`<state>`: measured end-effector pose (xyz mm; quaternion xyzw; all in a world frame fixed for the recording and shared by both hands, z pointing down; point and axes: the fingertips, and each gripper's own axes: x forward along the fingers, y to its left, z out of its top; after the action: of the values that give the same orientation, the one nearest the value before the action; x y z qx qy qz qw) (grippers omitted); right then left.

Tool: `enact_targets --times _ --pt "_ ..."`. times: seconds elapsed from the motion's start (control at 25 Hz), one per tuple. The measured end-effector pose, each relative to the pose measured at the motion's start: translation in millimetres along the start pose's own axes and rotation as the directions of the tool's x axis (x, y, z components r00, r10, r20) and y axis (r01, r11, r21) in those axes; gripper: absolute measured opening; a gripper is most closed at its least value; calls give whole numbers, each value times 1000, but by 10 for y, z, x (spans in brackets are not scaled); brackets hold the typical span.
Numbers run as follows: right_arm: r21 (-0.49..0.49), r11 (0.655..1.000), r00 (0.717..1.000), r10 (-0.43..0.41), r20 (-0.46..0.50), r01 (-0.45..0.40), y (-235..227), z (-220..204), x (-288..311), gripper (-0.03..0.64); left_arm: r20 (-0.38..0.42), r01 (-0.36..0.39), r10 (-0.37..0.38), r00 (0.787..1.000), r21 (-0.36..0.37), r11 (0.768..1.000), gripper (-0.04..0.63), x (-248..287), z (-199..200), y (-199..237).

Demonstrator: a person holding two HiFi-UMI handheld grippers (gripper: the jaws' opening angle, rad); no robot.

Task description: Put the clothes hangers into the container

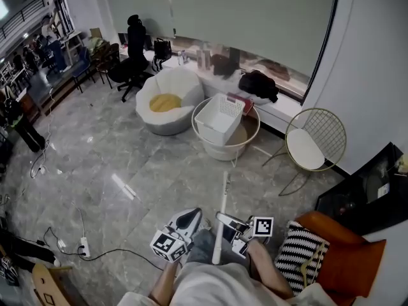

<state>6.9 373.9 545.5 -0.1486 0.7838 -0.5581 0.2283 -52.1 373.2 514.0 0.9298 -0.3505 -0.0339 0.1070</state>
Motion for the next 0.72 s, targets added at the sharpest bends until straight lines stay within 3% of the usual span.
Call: enact_targets --times 0.72 --pt "6 999 998 -37 47 37 -608 1366 1026 147 23 54 -54 998 -3 999 29 1131 480 1474"
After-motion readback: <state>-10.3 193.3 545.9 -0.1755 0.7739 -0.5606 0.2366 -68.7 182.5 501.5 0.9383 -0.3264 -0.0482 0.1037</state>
